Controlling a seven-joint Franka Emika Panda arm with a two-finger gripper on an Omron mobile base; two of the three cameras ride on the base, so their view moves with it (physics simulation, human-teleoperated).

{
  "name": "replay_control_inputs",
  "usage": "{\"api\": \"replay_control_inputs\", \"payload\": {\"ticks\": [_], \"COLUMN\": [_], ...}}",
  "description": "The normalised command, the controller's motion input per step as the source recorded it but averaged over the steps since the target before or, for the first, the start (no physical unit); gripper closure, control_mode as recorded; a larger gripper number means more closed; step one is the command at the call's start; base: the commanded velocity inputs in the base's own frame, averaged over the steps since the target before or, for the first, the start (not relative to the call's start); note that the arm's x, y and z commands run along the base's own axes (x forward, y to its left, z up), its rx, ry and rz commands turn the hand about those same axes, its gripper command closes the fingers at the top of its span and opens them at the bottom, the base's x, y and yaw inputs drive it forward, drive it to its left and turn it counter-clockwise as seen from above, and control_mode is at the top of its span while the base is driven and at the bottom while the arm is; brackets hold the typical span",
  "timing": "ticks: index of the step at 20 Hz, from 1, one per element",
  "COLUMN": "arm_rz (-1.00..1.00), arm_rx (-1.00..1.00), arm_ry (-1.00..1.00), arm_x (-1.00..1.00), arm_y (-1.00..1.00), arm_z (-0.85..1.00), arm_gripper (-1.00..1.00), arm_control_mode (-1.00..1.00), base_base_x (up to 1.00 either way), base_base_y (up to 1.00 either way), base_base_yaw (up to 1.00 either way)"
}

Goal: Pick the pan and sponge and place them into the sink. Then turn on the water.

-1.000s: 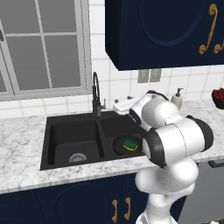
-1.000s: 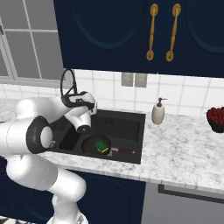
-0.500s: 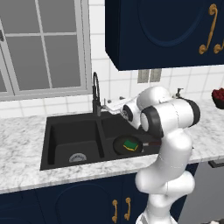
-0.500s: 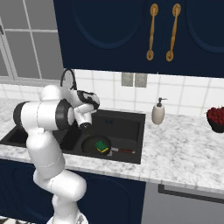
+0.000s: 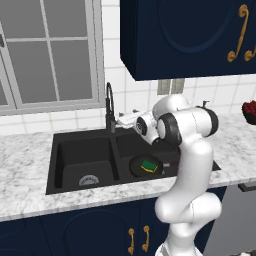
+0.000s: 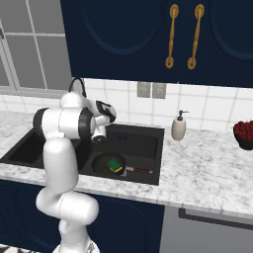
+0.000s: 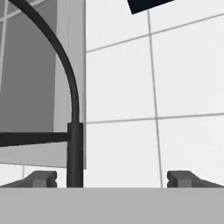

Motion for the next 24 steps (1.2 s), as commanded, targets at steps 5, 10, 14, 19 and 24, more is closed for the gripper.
{"api": "replay_control_inputs", "payload": {"ticks": [5, 10, 14, 19, 24], "arm_rz": [0.00, 0.00, 0.00, 0.00, 0.00], "arm_rx": [0.00, 0.00, 0.00, 0.00, 0.00], "arm_ry": [0.00, 0.00, 0.00, 0.00, 0.00], "arm_x": [0.47, 0.42, 0.32, 0.39, 0.49], "arm_y": [0.00, 0.00, 0.00, 0.06, 0.20], "arm_z": [-0.22, -0.34, -0.31, -0.21, -0.07], "arm_gripper": [-1.00, -1.00, -1.00, -1.00, -1.00], "arm_control_mode": [-1.00, -1.00, -1.00, -1.00, -1.00], "base_base_x": [0.00, 0.00, 0.00, 0.00, 0.00], "base_base_y": [0.00, 0.00, 0.00, 0.00, 0.00], "base_base_yaw": [0.00, 0.00, 0.00, 0.00, 0.00]}}
